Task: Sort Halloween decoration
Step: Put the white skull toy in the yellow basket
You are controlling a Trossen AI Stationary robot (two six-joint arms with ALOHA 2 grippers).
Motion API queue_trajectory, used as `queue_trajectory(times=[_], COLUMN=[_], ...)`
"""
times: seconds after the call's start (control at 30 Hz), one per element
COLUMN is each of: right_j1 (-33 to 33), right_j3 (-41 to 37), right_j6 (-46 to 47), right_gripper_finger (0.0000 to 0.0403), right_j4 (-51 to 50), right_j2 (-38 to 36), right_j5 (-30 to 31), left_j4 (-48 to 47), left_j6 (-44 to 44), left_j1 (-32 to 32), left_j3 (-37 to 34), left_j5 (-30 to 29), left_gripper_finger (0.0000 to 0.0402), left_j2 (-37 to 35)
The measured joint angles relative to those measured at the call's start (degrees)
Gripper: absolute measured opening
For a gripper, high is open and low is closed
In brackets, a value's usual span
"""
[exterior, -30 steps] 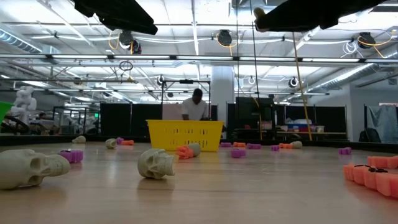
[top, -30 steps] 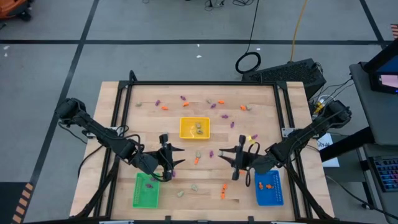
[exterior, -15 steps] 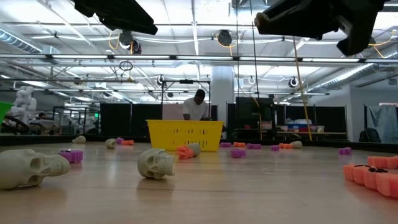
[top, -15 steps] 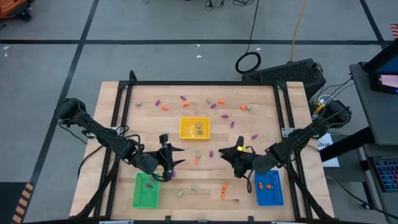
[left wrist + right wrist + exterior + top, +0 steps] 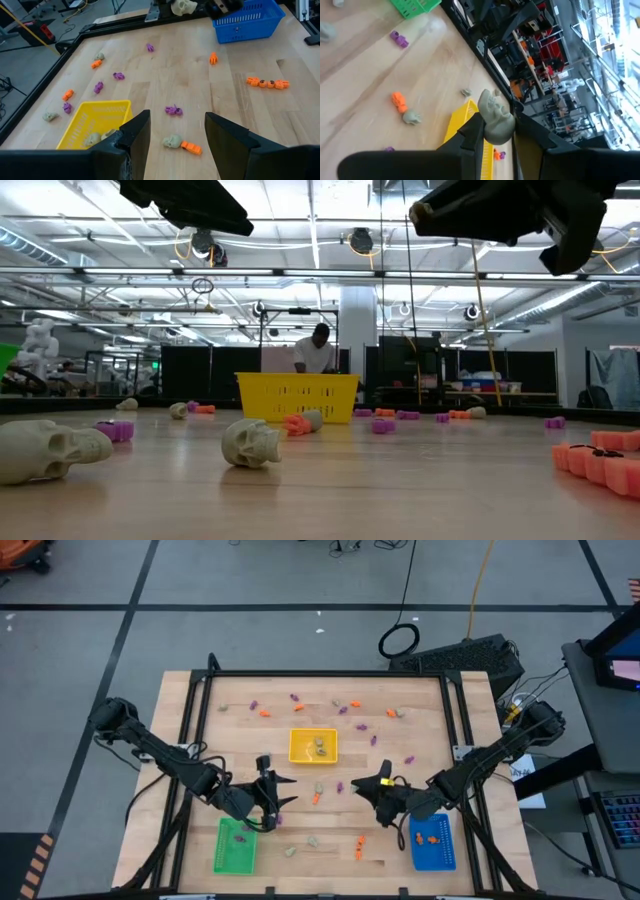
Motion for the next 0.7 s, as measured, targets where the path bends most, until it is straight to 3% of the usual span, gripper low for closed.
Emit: queue_trajectory(times=[0.13, 0.7], right_j1=[0.01, -0.01], right_j3=[0.02, 0.02], right_j6=[5.83, 46.14], right_gripper_finger=[0.0070, 0.0070], right_j4=[-0.02, -0.02], right_j2=[0.00, 0.00], right_j5=[0.00, 0.18], left_j4=[0.00, 1.01], left_j6=[0.00, 0.00], left_j1=[-0.01, -0.01], left_j3=[0.00, 0.00], left_j5=[0.00, 0.00], left_gripper_finger=[0.0187, 0.0187], left_j2=[0.00, 0.00])
